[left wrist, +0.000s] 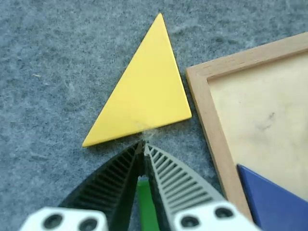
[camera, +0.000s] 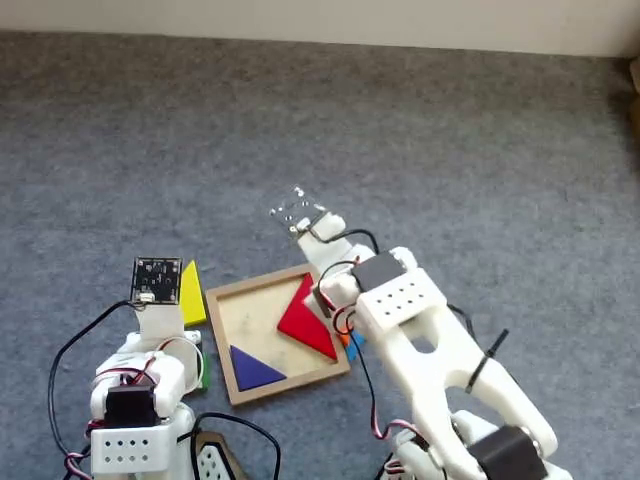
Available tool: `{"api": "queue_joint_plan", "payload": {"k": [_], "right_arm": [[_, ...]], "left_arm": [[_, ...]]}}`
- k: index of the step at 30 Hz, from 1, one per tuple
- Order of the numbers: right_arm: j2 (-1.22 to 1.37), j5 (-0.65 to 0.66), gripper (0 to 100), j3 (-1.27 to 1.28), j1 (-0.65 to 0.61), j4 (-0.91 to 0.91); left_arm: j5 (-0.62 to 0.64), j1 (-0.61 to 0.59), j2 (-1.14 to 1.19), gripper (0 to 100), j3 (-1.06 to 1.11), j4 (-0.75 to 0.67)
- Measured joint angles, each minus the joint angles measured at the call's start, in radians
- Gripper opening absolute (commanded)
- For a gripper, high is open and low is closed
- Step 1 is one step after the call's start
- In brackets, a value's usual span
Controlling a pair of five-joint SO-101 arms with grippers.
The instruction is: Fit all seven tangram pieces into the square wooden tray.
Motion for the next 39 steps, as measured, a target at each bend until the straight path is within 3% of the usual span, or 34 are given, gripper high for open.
{"api": "queue_joint_plan", "payload": {"k": [7, 24, 39], "right_arm": [[0.163, -0.003, 22.8, -0.009, 0.0, -0.008], [0.232, -0.003, 22.4, -0.043, -0.02, -0.008], [0.224, -0.003, 22.4, -0.035, -0.167, 0.029]], "left_arm": [[0.0, 0.0, 0.0, 1, 0.0, 0.0], [0.0, 0.0, 0.0, 1, 0.0, 0.0], [0.0, 0.0, 0.0, 1, 0.0, 0.0]]}}
